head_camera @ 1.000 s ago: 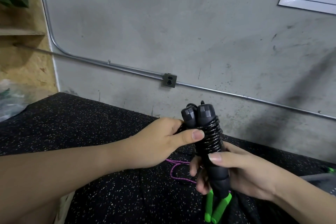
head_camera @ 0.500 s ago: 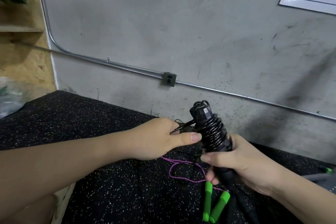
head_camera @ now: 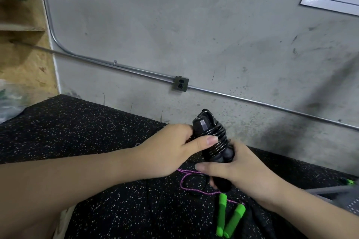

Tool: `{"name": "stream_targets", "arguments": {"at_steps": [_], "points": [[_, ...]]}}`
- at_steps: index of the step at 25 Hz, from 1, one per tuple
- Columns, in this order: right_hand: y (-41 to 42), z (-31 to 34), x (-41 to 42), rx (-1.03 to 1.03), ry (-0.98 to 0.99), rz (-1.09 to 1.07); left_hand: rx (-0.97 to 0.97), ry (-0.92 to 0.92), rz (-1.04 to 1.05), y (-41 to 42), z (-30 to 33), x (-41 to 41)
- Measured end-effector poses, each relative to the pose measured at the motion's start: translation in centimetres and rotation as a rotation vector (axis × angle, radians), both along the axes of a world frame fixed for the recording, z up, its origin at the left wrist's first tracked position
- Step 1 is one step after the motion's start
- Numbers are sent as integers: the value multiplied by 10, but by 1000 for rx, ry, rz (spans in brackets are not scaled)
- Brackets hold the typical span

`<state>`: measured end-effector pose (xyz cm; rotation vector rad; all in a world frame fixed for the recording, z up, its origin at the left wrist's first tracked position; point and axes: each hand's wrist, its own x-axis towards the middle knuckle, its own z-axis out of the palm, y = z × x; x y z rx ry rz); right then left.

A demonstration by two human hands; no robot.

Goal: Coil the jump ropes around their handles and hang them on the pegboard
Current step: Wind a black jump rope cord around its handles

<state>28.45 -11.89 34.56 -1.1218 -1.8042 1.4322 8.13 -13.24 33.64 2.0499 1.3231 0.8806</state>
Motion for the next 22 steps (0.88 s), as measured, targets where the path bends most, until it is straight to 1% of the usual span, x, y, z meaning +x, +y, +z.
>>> {"name": "stream_targets", "arguments": {"at_steps": [2,3,4,5,6,7,8,11,13,16,22], "points": [[-5,5,8,-271,67,247,-42,-25,-77,-3,-2,-6],[-6,7,13,-419,133,356,-52,-45,-105,-6,-2,-7],[-6,8,16,-524,200,428,-51,-67,-129,-8,0,-7],[-7,7,17,-551,237,455,-54,-96,-147,-10,3,-7],[-8,7,16,-509,231,448,-54,-107,-154,-11,4,-8],[-8,6,15,-419,191,411,-48,-91,-148,-11,4,-9],[-9,6,13,-305,140,357,-36,-53,-130,-9,4,-11],[-7,9,10,25,36,175,-17,58,8,-7,6,-14],[-6,8,7,177,-9,80,-11,38,21,-10,9,-8],[-5,2,1,296,-46,-34,-1,12,18,-11,7,-5],[-11,5,-7,452,-90,-102,51,-59,124,-18,13,14]]}}
